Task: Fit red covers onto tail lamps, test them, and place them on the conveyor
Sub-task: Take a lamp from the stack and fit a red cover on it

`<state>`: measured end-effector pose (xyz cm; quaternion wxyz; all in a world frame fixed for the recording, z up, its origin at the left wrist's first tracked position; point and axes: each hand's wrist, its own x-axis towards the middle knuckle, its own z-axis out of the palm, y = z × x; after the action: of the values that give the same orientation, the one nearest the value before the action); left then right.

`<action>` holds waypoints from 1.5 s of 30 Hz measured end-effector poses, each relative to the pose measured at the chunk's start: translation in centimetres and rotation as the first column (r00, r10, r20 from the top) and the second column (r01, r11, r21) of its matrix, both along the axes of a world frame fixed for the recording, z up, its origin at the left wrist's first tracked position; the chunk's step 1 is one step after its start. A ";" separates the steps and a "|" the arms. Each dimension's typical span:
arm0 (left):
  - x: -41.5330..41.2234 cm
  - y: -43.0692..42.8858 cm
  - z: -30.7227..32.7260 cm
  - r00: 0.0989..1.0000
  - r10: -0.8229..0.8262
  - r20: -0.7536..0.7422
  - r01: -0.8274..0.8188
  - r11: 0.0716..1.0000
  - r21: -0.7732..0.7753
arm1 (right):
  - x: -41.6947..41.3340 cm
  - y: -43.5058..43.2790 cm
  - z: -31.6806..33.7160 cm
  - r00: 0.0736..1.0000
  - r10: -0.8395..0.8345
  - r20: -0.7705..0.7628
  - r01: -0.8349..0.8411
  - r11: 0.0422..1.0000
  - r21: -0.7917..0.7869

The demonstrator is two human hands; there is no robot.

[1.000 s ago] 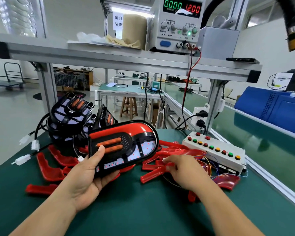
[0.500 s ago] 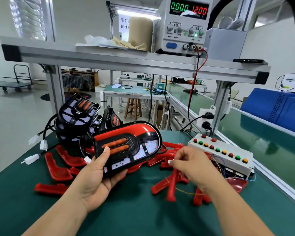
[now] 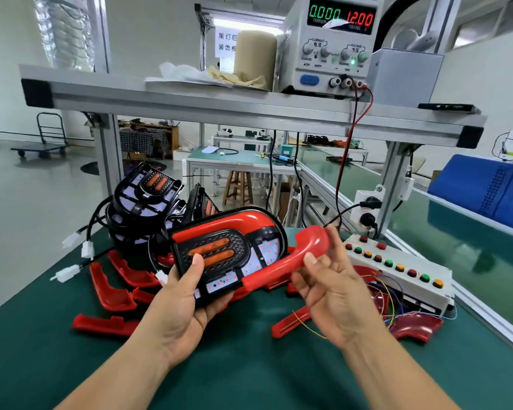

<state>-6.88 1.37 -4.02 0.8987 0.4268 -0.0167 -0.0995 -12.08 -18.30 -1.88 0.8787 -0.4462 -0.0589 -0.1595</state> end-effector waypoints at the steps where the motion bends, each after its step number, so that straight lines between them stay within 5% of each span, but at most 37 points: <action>1: -0.1 -0.2 -0.1 1.000 -0.009 0.008 0.009 1.000 0.017 | 0.1 0.8 -0.4 1.000 0.000 -0.005 0.000 1.000 -0.028; 14: -0.8 -0.6 -0.1 0.988 -0.099 0.119 0.090 0.993 0.081 | 0.2 3.5 -2.1 0.994 -0.080 -0.073 0.077 0.996 -0.047; 23: -0.8 -0.3 -0.5 0.972 -0.153 0.181 0.123 0.978 0.168 | 0.4 1.1 -1.3 0.967 -0.145 -0.210 0.069 0.941 -0.330; 34: -0.5 0.4 -0.6 0.961 -0.218 0.171 0.195 0.971 0.139 | 1.0 0.2 -1.9 0.965 -0.243 -0.095 0.187 0.897 -0.400; 45: -0.6 0.3 -0.6 0.964 -0.187 0.191 0.156 0.974 0.164 | 1.1 0.0 -2.2 0.920 -0.393 0.014 0.285 0.641 -0.713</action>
<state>-7.45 1.67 -4.61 0.8461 0.4971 -0.1387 -0.1337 -10.98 -18.32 -4.07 0.5983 -0.7590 0.0324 -0.2547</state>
